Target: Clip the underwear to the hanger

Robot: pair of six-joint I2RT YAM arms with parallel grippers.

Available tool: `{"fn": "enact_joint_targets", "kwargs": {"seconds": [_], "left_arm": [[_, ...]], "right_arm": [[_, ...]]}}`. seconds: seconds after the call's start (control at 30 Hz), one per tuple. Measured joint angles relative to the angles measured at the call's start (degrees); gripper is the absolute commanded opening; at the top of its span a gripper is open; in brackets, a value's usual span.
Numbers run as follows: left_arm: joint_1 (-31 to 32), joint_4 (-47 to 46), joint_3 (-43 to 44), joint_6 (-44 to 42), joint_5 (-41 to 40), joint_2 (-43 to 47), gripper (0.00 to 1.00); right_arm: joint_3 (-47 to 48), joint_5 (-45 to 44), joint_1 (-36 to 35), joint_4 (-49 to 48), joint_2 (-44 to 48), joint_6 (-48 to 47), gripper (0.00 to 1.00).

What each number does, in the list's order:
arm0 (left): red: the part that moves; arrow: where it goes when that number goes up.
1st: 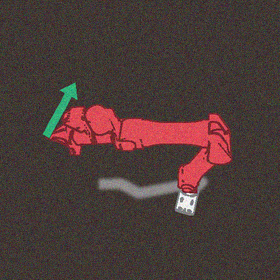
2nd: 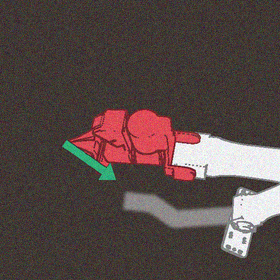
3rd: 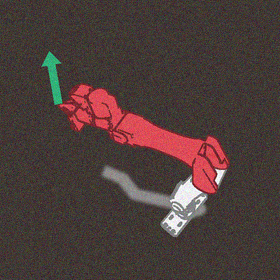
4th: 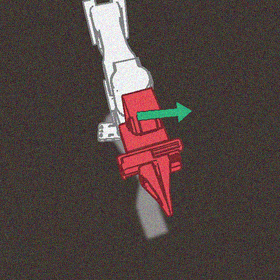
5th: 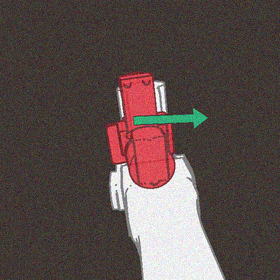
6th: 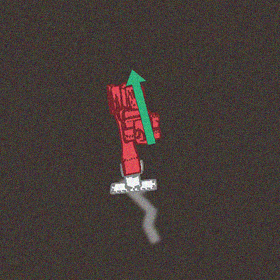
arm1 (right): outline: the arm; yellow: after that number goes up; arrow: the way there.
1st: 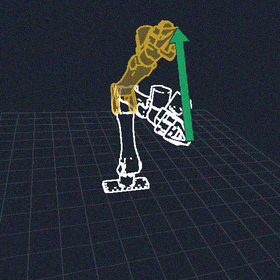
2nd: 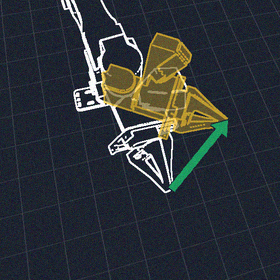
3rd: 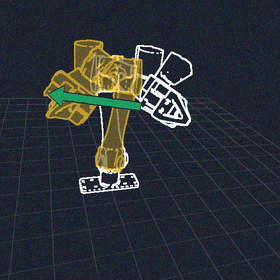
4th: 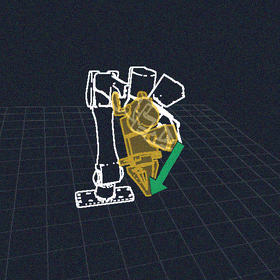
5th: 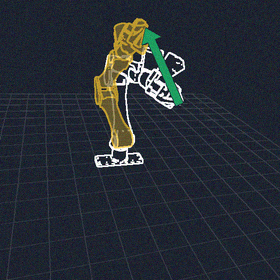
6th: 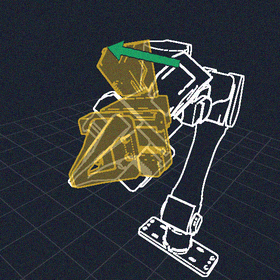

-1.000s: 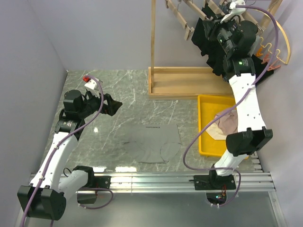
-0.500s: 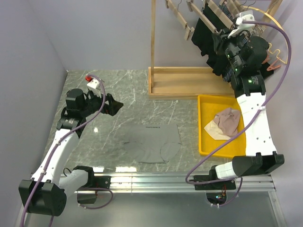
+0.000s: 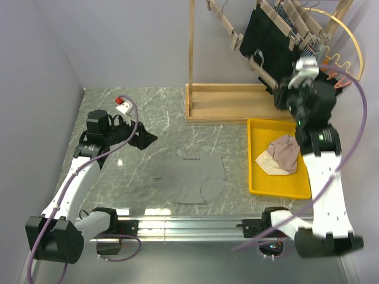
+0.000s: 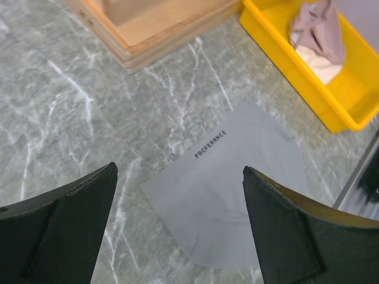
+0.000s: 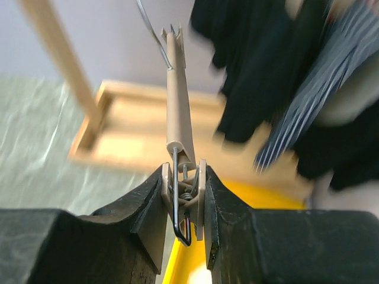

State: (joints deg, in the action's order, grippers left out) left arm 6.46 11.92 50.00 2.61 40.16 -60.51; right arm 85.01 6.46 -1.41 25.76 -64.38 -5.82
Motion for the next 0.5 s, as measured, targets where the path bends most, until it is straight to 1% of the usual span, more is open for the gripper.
{"fn": "enact_joint_targets", "kwargs": {"seconds": [0.13,0.27,0.37,0.43,0.5], "left_arm": [[0.0,1.6,-0.1,-5.7,5.7,-0.1,0.89],[0.0,7.7,-0.1,-16.5,11.5,-0.1,0.89],[0.0,13.7,-0.1,-26.0,14.7,-0.1,0.89],[0.0,17.3,0.2,-30.5,16.5,-0.4,0.92],[0.0,19.6,1.0,-32.5,18.1,-1.3,0.96]], "right_arm": [[-9.2,5.3,0.2,6.2,10.2,0.5,0.00],[-17.1,16.2,0.3,9.9,16.4,0.9,0.00],[-21.2,25.0,0.3,12.1,17.0,0.7,0.00],[-22.8,30.6,0.3,13.4,15.4,0.1,0.00],[-22.9,35.5,0.2,14.5,12.7,-1.1,0.00]]}}
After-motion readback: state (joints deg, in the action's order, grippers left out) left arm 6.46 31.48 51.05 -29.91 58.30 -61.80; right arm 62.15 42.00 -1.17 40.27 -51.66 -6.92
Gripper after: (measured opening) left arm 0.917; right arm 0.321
